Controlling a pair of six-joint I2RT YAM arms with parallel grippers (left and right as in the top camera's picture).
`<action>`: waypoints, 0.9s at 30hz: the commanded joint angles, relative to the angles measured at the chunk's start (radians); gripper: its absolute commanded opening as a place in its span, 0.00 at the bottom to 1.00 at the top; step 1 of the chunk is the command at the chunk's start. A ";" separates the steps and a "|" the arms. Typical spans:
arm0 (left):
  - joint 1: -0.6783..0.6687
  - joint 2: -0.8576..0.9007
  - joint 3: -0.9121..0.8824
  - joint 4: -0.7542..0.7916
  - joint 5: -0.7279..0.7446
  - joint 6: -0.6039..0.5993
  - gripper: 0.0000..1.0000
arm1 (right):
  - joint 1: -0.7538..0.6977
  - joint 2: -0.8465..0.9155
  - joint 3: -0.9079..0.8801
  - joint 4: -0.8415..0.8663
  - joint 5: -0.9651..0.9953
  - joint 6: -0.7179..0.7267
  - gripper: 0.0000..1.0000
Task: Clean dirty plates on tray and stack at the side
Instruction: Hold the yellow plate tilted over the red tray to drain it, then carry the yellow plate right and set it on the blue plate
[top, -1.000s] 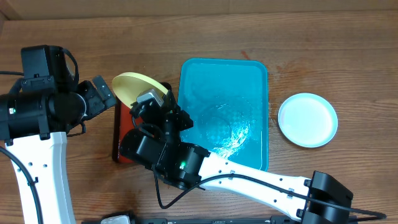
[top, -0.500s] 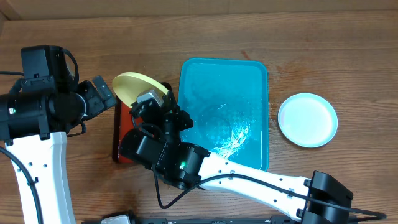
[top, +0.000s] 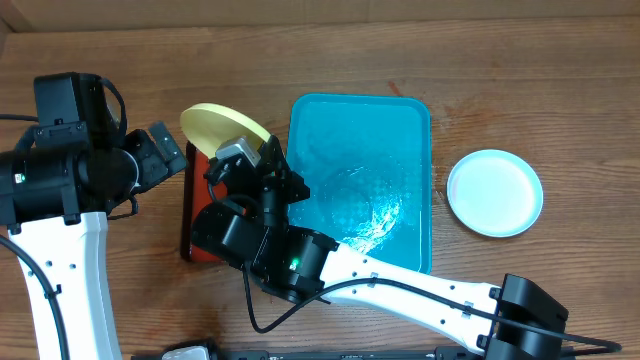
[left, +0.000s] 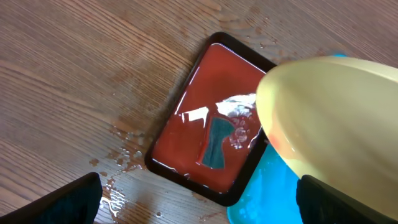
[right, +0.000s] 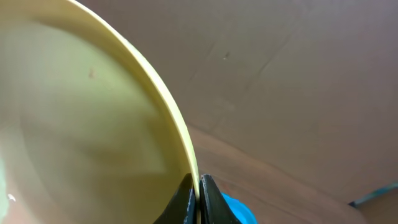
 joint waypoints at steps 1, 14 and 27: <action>-0.007 0.006 0.021 0.002 -0.013 0.015 1.00 | -0.002 -0.048 0.016 0.012 0.031 -0.026 0.04; -0.007 0.006 0.021 0.002 -0.013 0.015 1.00 | -0.002 -0.048 0.016 0.012 0.034 -0.026 0.04; -0.007 0.006 0.021 0.002 -0.013 0.015 1.00 | -0.145 -0.045 0.015 -0.284 -0.469 0.588 0.04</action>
